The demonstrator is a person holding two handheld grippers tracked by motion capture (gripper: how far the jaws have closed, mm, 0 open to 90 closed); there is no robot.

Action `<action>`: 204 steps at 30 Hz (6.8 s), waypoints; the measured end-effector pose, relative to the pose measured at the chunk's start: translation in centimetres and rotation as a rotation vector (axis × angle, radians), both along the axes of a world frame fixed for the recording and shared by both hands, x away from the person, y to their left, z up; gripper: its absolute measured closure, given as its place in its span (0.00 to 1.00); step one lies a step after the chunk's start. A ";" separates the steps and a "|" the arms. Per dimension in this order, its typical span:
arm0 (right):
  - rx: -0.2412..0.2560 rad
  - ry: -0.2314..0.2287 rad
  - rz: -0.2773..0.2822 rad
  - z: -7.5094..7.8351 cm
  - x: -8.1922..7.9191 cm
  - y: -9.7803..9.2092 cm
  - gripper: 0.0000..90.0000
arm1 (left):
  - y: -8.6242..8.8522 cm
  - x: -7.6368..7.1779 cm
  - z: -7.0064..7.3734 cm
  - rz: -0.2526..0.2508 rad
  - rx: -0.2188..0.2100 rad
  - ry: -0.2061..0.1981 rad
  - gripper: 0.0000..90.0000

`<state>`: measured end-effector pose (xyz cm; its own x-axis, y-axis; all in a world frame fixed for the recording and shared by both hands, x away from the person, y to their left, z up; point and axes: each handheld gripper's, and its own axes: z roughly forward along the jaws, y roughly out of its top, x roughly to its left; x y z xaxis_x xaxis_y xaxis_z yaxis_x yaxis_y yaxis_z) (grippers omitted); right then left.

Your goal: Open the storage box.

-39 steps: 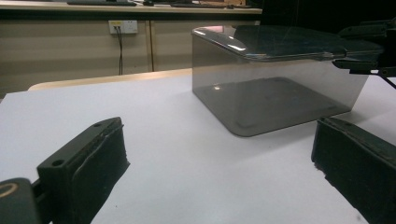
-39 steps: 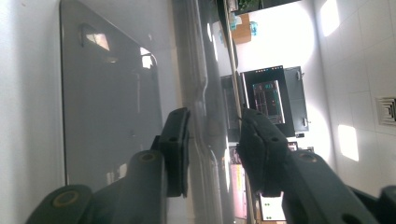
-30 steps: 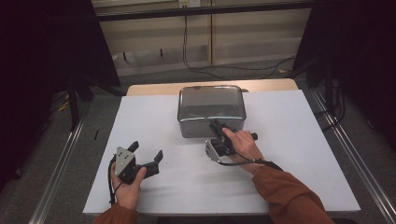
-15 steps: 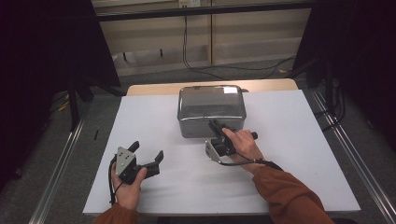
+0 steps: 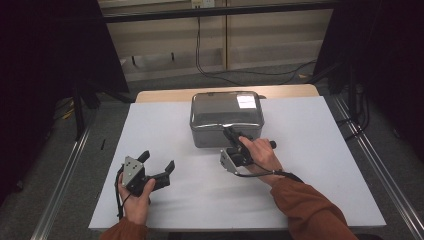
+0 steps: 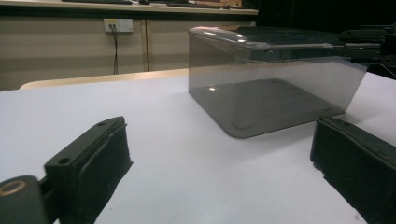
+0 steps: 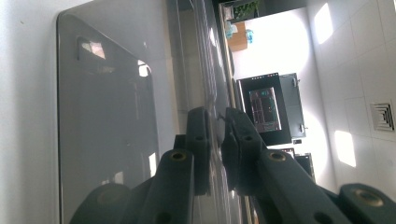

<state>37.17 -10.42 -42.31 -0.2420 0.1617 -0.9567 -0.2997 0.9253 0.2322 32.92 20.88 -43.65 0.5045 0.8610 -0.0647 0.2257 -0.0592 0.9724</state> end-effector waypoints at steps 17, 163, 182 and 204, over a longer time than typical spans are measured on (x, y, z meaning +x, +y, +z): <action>0.007 -0.011 0.012 0.7 0.0 -0.2 0.93 | -0.4 0.5 0.7 -0.089 -0.020 -0.035 0.08; 1.011 0.469 -0.067 2.3 4.9 -12.8 0.48 | -8.4 12.7 3.1 -0.200 0.125 -0.246 0.53; 1.089 0.475 -0.023 3.0 6.0 -13.3 0.64 | -8.7 13.9 4.0 -0.206 0.110 -0.263 0.53; 1.128 0.469 -0.002 4.3 7.1 -13.8 0.69 | -8.9 15.4 4.4 -0.196 0.080 -0.269 0.59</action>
